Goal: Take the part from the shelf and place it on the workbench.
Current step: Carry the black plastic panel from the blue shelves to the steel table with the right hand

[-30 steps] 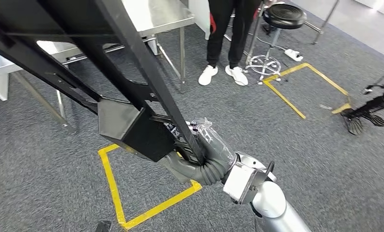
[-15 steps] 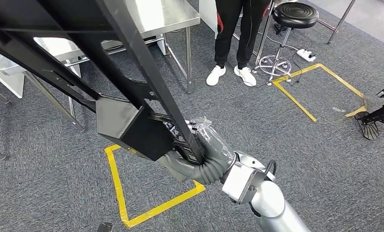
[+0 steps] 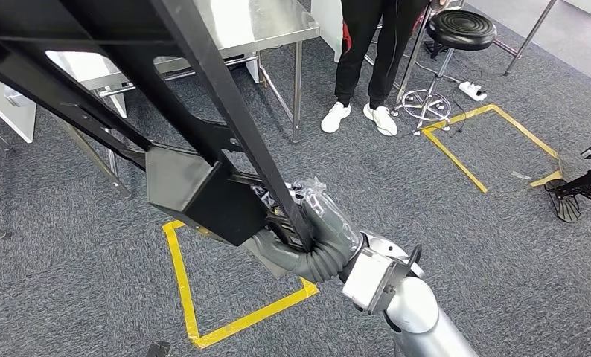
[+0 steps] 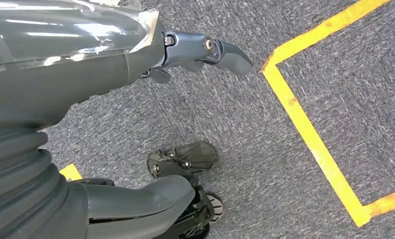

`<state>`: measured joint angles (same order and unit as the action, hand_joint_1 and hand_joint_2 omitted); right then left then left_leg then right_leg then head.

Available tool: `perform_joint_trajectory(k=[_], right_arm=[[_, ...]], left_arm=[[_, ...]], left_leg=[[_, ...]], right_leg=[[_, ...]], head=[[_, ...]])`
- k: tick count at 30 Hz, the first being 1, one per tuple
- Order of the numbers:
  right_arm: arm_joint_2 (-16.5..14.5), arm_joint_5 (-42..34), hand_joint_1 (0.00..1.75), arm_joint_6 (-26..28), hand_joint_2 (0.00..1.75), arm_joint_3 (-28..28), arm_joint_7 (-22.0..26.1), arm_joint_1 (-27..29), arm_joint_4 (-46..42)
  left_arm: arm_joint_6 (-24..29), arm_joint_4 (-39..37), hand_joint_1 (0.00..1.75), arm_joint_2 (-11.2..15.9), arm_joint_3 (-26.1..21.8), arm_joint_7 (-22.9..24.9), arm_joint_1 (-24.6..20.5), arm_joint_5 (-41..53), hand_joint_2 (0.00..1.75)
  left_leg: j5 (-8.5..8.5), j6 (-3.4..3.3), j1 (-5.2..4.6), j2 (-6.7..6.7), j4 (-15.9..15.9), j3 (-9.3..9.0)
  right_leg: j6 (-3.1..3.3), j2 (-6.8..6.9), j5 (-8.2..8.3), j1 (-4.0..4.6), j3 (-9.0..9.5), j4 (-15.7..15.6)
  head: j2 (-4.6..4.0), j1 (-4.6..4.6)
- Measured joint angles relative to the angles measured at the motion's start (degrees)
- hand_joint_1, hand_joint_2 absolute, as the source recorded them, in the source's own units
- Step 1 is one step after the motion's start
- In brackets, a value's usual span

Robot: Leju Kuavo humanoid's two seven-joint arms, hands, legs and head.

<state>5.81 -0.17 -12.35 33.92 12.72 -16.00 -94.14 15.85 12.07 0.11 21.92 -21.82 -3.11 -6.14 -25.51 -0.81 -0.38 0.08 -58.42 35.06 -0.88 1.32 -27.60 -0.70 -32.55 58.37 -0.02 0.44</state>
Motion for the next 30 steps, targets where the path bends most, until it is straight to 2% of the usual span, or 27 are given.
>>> perform_joint_trajectory(k=[4, 6, 8, 9, 10, 12, 13, 14, 15, 17, 18, 19, 20, 22, 24, 25, 27, 28, 29, 30], right_arm=[[-0.01, 0.0, 1.75, 0.02, 1.75, 0.0, 0.0, 0.0, 0.0], [-0.09, -0.01, 1.75, 0.12, 1.75, 0.0, 0.0, -0.1, -0.02], [-0.21, -0.01, 1.75, 0.29, 1.75, 0.0, 0.01, -0.23, -0.17], [-0.23, -0.03, 1.75, 0.36, 1.75, 0.0, 0.02, -0.29, -0.26], [-0.19, -0.05, 1.75, 0.42, 1.75, -0.01, 0.03, -0.29, -0.33], [0.03, -0.09, 1.75, 0.46, 1.75, -0.01, 0.02, -0.09, -0.37], [0.16, -0.09, 1.75, 0.48, 1.75, -0.01, 0.01, 0.08, -0.37], [0.27, -0.09, 1.75, 0.49, 1.75, 0.0, 0.0, 0.23, -0.37], [0.33, -0.09, 1.75, 0.51, 1.75, 0.0, 0.0, 0.31, -0.37], [0.42, -0.08, 1.75, 0.55, 1.75, -0.01, 0.0, 0.36, -0.36], [0.43, -0.07, 1.75, 0.57, 1.75, 0.01, 0.0, 0.41, -0.38], [0.45, -0.04, 1.75, 0.6, 1.75, 0.01, 0.0, 0.49, -0.4], [0.46, -0.02, 1.75, 0.66, 1.75, 0.01, 0.0, 0.56, -0.42], [0.42, -0.01, 1.75, 0.78, 1.75, -0.02, 0.0, 0.68, -0.46], [0.32, -0.02, 1.75, 0.83, 1.75, -0.02, 0.01, 0.7, -0.48], [0.28, -0.02, 1.75, 0.83, 1.75, -0.02, 0.01, 0.7, -0.48], [0.26, -0.02, 1.75, 0.83, 1.75, -0.01, 0.02, 0.75, -0.46], [0.27, -0.02, 1.75, 0.83, 1.75, -0.01, 0.02, 0.78, -0.45], [0.27, -0.01, 1.75, 0.83, 1.75, 0.0, 0.02, 0.81, -0.45], [0.27, 0.0, 1.75, 0.83, 1.75, 0.0, 0.02, 0.8, -0.45]], left_arm=[[0.03, 0.0, 0.0, 0.11, 0.0, -0.05, -0.01, 0.04, 1.75], [0.1, 0.0, 0.0, 0.19, 0.0, -0.07, -0.03, 0.09, 1.75], [0.18, 0.03, 0.0, 0.16, 0.0, -0.08, 0.0, 0.14, 1.75], [0.2, 0.05, 0.0, 0.11, 0.0, -0.09, -0.04, 0.15, 1.75], [0.21, 0.08, 0.0, 0.05, -0.01, -0.09, -0.08, 0.15, 1.75], [0.21, 0.09, 0.0, -0.02, -0.02, -0.09, -0.16, 0.14, 1.75], [0.21, 0.09, 0.0, -0.05, -0.02, -0.08, -0.11, 0.14, 1.75], [0.2, 0.09, 0.0, -0.12, -0.01, -0.08, -0.02, 0.13, 1.75], [0.2, 0.09, 0.0, -0.19, -0.01, -0.08, 0.05, 0.13, 1.75], [0.2, 0.09, 0.0, -0.31, -0.01, -0.08, 0.1, 0.13, 1.75], [0.2, 0.09, 0.0, -0.27, -0.01, -0.07, 0.09, 0.13, 1.75], [0.21, 0.09, 0.0, -0.23, 0.0, -0.07, 0.11, 0.13, 1.75], [0.21, 0.09, 0.0, -0.17, 0.0, -0.07, 0.16, 0.13, 1.75], [0.21, 0.09, 0.0, -0.15, 0.02, -0.06, 0.27, 0.13, 1.75], [0.21, 0.09, 0.0, -0.16, 0.02, -0.05, 0.26, 0.13, 1.75], [0.22, 0.09, 0.0, -0.17, 0.02, -0.05, 0.21, 0.13, 1.75], [0.22, 0.09, 0.0, -0.2, 0.01, -0.04, 0.21, 0.13, 1.75], [0.22, 0.09, 0.0, -0.2, 0.0, -0.03, 0.26, 0.13, 1.75], [0.22, 0.09, 0.0, -0.21, 0.0, -0.03, 0.31, 0.11, 1.75], [0.24, 0.09, 0.0, -0.21, 0.0, -0.03, 0.34, 0.09, 1.75]], left_leg=[[-0.1, -0.18, -0.09, -0.01, -0.15, 0.07], [-0.2, -0.92, -0.17, -0.08, 0.11, 0.0], [0.5, -1.9, 0.23, -0.15, 1.88, -1.09], [0.97, -2.24, 0.46, -0.18, 2.85, -1.75], [1.36, -2.45, 0.71, -0.21, 3.54, -2.25], [1.45, -2.53, 0.79, -0.43, 3.79, -2.42], [1.39, -2.39, 0.87, -0.57, 3.76, -2.43], [1.29, -2.13, 1.02, -0.75, 3.7, -2.46], [1.13, -1.75, 1.25, -0.93, 3.55, -2.51], [0.43, -0.52, 1.8, -1.3, 2.61, -2.45], [-0.07, 0.16, 1.94, -1.46, 1.85, -2.27], [-0.48, 0.74, 1.99, -1.57, 1.24, -2.05], [-0.73, 1.12, 1.93, -1.64, 0.9, -1.88], [-0.89, 1.42, 2.1, -1.65, 0.81, -1.82], [-2.04, 1.66, 2.33, -1.17, -0.91, -1.13], [-3.39, 1.79, 2.38, -0.83, -3.33, 0.04], [-6.72, 1.84, 2.32, -0.34, -11.05, 4.22], [-7.63, 1.74, 2.28, -0.27, -14.36, 6.25], [-7.48, 1.49, 2.2, -0.24, -15.98, 7.49], [-6.15, 1.08, 2.04, -0.25, -15.27, 7.53]], right_leg=[[-0.21, 0.01, 0.1, -0.25, 0.04, -0.17], [-0.93, 0.1, 0.32, -0.47, 0.32, -0.76], [-1.4, -0.03, 0.17, -0.38, 0.35, -0.61], [-1.24, -0.3, -0.54, -0.26, -0.23, 0.8], [-0.96, -0.62, -1.75, -0.25, -1.5, 3.47], [-0.62, -1.08, -4.79, -0.42, -5.34, 11.02], [-0.82, -1.14, -5.61, -0.61, -6.92, 13.83], [-1.34, -1.14, -5.51, -0.86, -7.54, 14.64], [-2.12, -1.14, -4.43, -1.15, -6.94, 13.04], [-3.85, -1.18, -1.07, -1.8, -3.33, 5.41], [-4.09, -1.31, 0.02, -1.96, -1.79, 2.36], [-3.86, -1.42, 0.51, -2.01, -0.92, 0.72], [-3.23, -1.52, 0.4, -1.87, -0.84, 0.64], [-1.96, -1.56, 0.27, -1.75, -0.93, 0.97], [-1.17, -1.56, 0.13, -1.77, -0.77, 1.01], [-0.86, -1.51, 0.05, -1.73, -0.62, 0.99], [-0.44, -1.38, -0.18, -1.36, -0.49, 1.0], [-0.27, -1.33, -0.29, -1.13, -0.43, 1.01], [-0.1, -1.31, -0.41, -0.88, -0.32, 1.01], [0.07, -1.31, -0.53, -0.65, -0.13, 1.0]], head=[[0.0, 0.0], [0.0, -0.01], [0.0, 0.02], [0.0, 0.05], [0.0, 0.1], [0.0, 0.14], [0.0, 0.15], [0.0, 0.14], [0.0, 0.14], [0.0, 0.16], [0.0, 0.25], [0.0, 0.3], [0.0, 0.33], [0.0, 0.3], [0.0, 0.28], [0.0, 0.28], [0.0, 0.28], [0.0, 0.28], [0.0, 0.28], [0.0, 0.28]])
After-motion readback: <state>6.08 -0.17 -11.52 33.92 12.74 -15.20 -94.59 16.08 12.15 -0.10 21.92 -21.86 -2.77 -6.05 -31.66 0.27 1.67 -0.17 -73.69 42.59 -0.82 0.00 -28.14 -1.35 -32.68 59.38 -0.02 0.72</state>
